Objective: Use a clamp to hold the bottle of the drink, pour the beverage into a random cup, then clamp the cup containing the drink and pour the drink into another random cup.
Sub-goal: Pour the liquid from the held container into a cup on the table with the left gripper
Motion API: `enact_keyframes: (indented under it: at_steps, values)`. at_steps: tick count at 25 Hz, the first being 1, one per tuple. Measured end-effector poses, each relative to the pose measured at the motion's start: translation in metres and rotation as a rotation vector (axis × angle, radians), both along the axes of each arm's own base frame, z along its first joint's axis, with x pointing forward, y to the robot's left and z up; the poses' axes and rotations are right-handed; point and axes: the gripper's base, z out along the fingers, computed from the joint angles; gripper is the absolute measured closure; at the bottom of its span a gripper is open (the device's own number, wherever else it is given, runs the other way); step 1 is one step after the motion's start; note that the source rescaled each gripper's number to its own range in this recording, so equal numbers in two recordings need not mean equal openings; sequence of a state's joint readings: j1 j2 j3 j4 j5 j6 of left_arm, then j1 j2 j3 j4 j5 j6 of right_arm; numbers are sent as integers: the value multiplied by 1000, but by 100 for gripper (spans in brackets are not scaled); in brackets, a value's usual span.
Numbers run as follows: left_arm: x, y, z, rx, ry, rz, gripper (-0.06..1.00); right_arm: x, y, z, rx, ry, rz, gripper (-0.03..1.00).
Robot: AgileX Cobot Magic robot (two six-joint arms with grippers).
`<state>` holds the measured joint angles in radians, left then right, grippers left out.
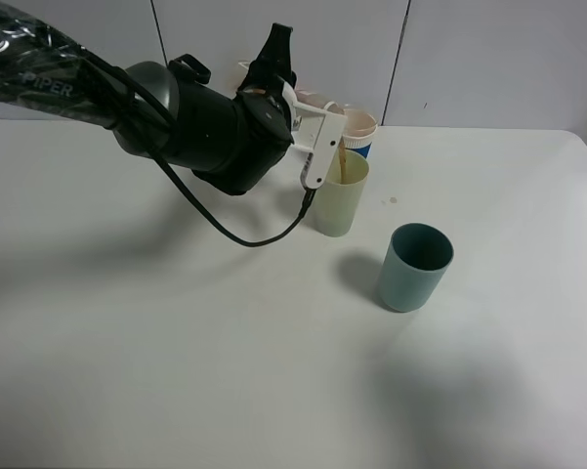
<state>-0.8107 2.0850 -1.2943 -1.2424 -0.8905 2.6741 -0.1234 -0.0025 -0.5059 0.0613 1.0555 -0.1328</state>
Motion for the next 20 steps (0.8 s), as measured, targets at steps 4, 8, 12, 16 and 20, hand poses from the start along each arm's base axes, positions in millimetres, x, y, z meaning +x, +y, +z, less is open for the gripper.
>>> enact_keyframes:
  at_steps: [4, 8, 12, 16, 20]
  values:
    - [0, 0, 1, 6, -9, 0, 91, 0, 0, 0, 0, 0, 0, 5]
    - [1, -1, 2, 17, -22, -14, 91, 0, 0, 0, 0, 0, 0, 5]
    - [1, -2, 4, 32, -41, -26, 91, 0, 0, 0, 0, 0, 0, 5]
    - [1, -3, 5, 45, -56, -40, 91, 0, 0, 0, 0, 0, 0, 5]
    - [2, -3, 7, 57, -78, -45, 91, 0, 0, 0, 0, 0, 0, 5]
